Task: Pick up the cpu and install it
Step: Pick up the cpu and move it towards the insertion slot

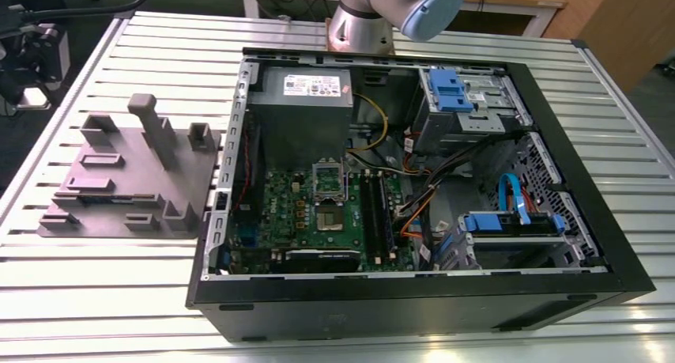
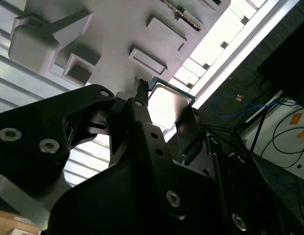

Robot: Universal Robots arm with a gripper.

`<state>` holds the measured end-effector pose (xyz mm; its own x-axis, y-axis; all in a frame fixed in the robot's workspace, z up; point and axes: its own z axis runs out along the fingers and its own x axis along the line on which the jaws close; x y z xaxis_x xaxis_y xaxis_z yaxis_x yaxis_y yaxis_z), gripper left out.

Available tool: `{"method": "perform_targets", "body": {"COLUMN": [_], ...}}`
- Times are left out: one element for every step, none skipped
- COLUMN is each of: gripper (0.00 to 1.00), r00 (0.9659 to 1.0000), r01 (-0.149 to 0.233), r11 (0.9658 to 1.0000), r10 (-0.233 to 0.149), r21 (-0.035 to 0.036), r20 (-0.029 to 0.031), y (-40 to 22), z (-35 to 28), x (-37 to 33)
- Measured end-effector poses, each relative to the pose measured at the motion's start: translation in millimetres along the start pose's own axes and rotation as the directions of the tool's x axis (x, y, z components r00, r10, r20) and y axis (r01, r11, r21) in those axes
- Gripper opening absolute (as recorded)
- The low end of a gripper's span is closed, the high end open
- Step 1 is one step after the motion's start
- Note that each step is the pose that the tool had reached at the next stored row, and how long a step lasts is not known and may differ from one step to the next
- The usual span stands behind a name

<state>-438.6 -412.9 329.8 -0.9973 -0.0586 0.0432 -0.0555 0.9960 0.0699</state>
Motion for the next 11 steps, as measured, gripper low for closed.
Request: {"method": "perform_targets", "body": {"gripper": [0.47, 0.47, 0.47, 0.47, 0.47, 0.47, 0.47, 0.47, 0.47, 0.47, 0.47], "r00": [1.0000, 1.0000, 1.0000, 1.0000, 1.0000, 1.0000, 1.0000, 1.0000, 1.0000, 1.0000, 1.0000], "r01": [0.000, 0.000, 0.000, 0.000, 0.000, 0.000, 0.000, 0.000, 0.000, 0.000, 0.000], "r11": [1.0000, 1.0000, 1.0000, 1.0000, 1.0000, 1.0000, 1.0000, 1.0000, 1.0000, 1.0000, 1.0000], "r10": [0.000, 0.000, 0.000, 0.000, 0.000, 0.000, 0.000, 0.000, 0.000, 0.000, 0.000], "r21": [0.0001, 0.0000, 0.0000, 0.0001, 0.0002, 0.0003, 0.0004, 0.0005, 0.0007, 0.0008, 0.0011], "r20": [-0.0001, 0.0000, 0.0000, 0.0001, 0.0001, 0.0000, 0.0001, 0.0002, 0.0001, 0.0002, 0.0002], "y": [0.1, 0.1, 0.1, 0.2, 0.3, 0.4, 0.5, 0.6, 0.7, 0.8, 0.9], "z": [-0.5, -1.0, -1.5, -2.1, -2.6, -3.4, -4.0, -4.6, -5.3, -5.8, -6.4], "x": [0.0, 0.0, 0.0, 0.1, 0.1, 0.1, 0.1, 0.2, 0.2, 0.2, 0.2]}}
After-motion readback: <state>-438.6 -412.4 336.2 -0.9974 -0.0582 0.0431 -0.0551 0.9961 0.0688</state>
